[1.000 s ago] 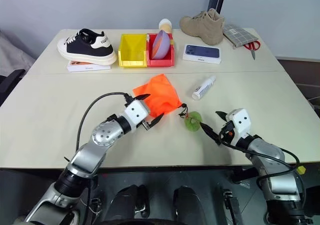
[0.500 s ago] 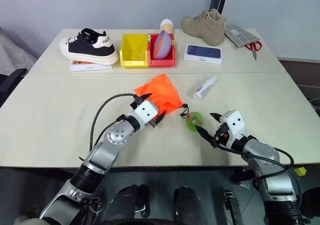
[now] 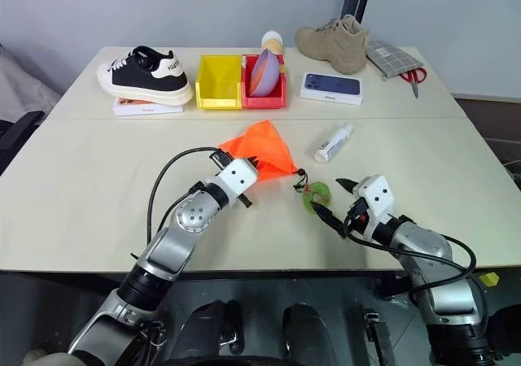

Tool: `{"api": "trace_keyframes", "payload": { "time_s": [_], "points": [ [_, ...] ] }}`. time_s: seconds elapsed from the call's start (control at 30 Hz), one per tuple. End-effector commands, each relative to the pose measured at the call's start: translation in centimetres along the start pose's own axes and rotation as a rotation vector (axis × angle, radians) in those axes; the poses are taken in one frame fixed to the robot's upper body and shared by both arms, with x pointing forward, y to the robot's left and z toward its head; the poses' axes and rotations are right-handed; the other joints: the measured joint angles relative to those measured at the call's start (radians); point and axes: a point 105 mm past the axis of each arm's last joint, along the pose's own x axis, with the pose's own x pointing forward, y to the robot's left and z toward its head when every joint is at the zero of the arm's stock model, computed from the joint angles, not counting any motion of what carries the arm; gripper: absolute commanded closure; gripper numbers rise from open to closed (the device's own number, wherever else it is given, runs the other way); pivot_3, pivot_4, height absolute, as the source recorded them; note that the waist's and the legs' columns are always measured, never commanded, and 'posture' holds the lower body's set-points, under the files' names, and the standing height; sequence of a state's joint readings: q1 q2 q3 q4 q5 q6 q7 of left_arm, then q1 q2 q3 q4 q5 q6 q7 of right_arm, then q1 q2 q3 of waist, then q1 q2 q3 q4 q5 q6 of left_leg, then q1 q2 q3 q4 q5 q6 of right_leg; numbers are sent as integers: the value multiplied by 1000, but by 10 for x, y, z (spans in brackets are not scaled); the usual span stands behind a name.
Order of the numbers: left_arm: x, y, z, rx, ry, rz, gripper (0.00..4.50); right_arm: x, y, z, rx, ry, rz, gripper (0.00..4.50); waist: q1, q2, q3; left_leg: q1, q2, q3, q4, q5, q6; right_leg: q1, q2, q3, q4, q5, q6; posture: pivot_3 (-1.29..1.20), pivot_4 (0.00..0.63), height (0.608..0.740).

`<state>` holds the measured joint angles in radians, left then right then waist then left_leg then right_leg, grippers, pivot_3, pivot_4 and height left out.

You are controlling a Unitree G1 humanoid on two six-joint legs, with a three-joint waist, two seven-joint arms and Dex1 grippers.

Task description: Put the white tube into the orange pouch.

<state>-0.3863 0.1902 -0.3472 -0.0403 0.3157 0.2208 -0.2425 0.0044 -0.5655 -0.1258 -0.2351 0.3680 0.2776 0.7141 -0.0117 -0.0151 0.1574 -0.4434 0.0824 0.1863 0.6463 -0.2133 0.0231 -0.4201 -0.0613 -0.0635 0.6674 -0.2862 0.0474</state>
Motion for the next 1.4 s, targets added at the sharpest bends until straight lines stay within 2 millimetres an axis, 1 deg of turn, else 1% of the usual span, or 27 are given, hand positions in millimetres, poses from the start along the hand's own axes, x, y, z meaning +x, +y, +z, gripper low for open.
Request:
{"api": "trace_keyframes", "payload": {
  "time_s": [0.03,0.1,0.17,0.3,0.43,0.57,0.67,0.73,0.8,0.9,1.03,1.2,1.4],
  "points": [
    [-7,22,1,-8,-10,70,4477,1,3,18,-32,-63,13,0,0,0,0,0,0,0,0,0,0,0,0,0,0,0,0,0,150,740],
    [-13,32,-3,-16,-9,88,4477,2,2,20,-34,-68,11,0,-4,0,0,0,0,0,0,0,0,0,0,0,0,0,0,0,150,740],
    [-17,36,-4,-25,-16,87,4477,2,2,20,-34,-69,11,0,-2,0,0,0,0,0,0,0,0,0,0,0,0,0,0,0,150,740],
    [-36,48,-6,-50,-53,71,4477,5,2,22,-32,-88,8,0,-2,0,0,0,0,0,0,0,0,0,0,0,0,0,0,0,150,740],
    [-48,58,-5,-131,-83,66,4477,10,-8,34,2,-147,-50,0,-2,0,0,0,0,0,0,0,0,0,0,0,0,0,0,0,150,740],
    [-59,59,-3,-160,-104,26,4477,20,-22,40,49,-160,-135,0,-3,0,0,0,0,0,1,0,0,1,0,0,0,0,0,0,150,740],
    [-64,55,-2,-188,-110,-14,4477,35,-35,35,51,-115,-252,0,-5,0,0,0,0,0,0,0,0,0,0,0,0,0,0,0,150,740],
    [-65,49,-1,-194,-119,-61,4477,42,-45,32,69,-94,-342,0,-5,0,0,0,0,0,0,0,0,0,0,0,0,0,0,0,150,740],
    [-64,37,2,-230,-130,-117,4477,52,-57,34,131,-101,-486,0,-6,0,0,0,0,1,0,0,0,0,0,0,0,0,0,0,150,740],
    [-62,26,3,-259,-131,-157,4477,67,-58,36,202,-106,-578,0,-7,0,0,0,0,1,0,3,-5,-1,0,0,1,0,0,0,150,740],
    [-58,20,6,-292,-140,-176,4477,80,-59,31,232,-77,-649,0,-7,1,0,0,0,2,0,3,-5,-1,0,0,1,0,1,0,150,740],
    [-55,20,10,-331,-153,-171,4477,93,-65,20,280,-31,-748,0,-9,1,0,0,0,2,0,3,-6,-1,0,0,2,0,1,0,150,740],
    [-53,22,10,-332,-154,-173,4477,110,-63,13,322,-16,-756,0,-10,1,0,0,0,3,0,4,-6,-1,1,0,2,1,1,0,150,740]
  ]
}}
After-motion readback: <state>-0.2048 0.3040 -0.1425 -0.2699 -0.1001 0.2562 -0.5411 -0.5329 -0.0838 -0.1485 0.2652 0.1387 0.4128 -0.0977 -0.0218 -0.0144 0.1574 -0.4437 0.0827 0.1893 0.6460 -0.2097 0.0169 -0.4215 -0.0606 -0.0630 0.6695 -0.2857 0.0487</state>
